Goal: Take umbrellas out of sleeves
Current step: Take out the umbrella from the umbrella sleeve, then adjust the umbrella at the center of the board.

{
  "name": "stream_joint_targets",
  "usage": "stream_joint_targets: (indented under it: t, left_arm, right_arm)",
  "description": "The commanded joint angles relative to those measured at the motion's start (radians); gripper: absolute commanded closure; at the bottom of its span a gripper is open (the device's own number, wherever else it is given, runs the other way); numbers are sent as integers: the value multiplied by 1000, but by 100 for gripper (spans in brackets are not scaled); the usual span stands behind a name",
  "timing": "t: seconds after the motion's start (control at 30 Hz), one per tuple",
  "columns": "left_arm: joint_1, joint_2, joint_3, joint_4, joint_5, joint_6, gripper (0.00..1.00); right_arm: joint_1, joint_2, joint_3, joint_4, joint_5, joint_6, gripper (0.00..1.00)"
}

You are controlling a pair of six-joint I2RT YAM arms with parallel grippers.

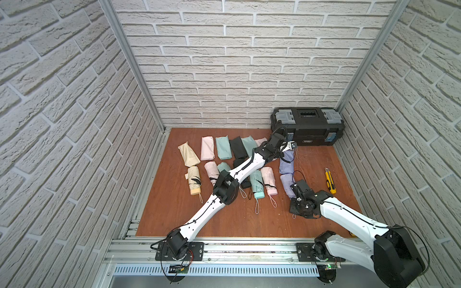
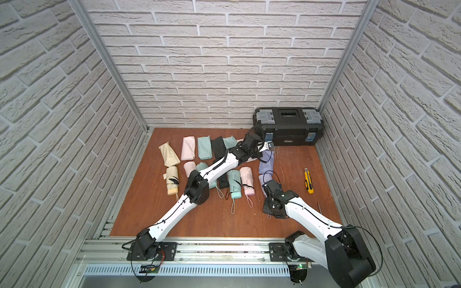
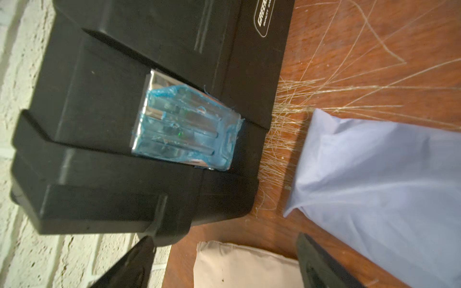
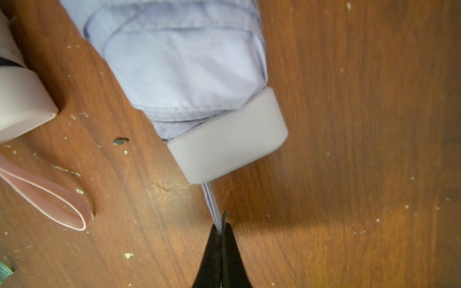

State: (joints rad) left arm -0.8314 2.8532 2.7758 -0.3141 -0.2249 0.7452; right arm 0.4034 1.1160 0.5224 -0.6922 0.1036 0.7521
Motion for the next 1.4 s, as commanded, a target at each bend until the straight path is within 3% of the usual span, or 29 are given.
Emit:
stream_joint_targets:
  t: [0.0, 0.1, 0.2, 0.33, 0.4, 0.53, 0.8, 1.03, 1.37]
  left_arm:
    - [-7, -6, -8, 53, -23, -8, 9]
    - [-10, -56, -56, 60, -62, -46, 9]
    - [-8, -156, -169, 50, -69, -146, 2]
    - [-3, -372, -481, 176, -13, -289, 2]
    - [-12, -469, -629, 262, 0, -330, 2]
    - [-24, -623, -822, 336, 9, -413, 2]
    - [-18, -923, -1190, 452, 86, -679, 2]
    - [-17, -1154, -1433, 439, 142, -807, 2]
    - [-20, -1407, -1589, 235, 260, -912, 2]
  right_arm:
    - [8, -3, 21, -21, 1, 2, 97]
    - [8, -5, 38, -36, 6, -6, 95]
    - [8, -4, 71, -65, 17, -25, 91]
    - [7, -24, 126, -109, 51, -65, 83]
    - [6, -27, 149, -121, 68, -82, 69]
    - [6, -16, 196, -130, 71, -116, 33]
    - [3, -14, 281, -172, 117, -179, 2]
    - [-18, -4, 336, -172, 122, -218, 0]
    - [-99, 145, 380, -111, 60, -299, 0]
